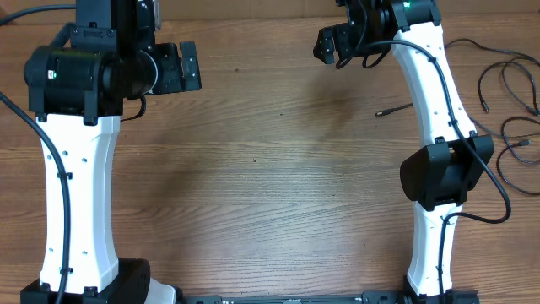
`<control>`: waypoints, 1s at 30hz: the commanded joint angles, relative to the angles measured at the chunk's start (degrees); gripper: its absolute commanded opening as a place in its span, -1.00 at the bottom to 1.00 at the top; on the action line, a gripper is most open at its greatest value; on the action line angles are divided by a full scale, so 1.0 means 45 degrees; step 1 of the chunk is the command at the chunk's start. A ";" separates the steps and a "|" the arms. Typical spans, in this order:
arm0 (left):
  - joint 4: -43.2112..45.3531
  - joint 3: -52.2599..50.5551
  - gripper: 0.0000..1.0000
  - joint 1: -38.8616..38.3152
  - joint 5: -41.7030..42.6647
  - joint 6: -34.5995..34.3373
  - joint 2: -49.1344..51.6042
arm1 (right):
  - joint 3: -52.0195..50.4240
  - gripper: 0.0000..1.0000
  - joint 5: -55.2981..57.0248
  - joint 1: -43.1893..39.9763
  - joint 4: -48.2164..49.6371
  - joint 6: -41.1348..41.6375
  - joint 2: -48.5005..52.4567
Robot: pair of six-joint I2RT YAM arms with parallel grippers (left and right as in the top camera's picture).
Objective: Untangle cables
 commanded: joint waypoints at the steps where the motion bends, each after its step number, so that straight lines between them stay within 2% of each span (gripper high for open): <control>1: 0.0010 0.0010 0.99 0.0049 -0.0180 0.0296 0.0063 | 0.0253 1.00 0.0131 0.0029 0.0005 0.0039 -0.0534; 30: 0.0010 0.0010 1.00 0.0044 -0.0500 0.0301 -0.0141 | 0.0253 0.99 0.0131 0.0029 0.0005 0.0039 -0.0529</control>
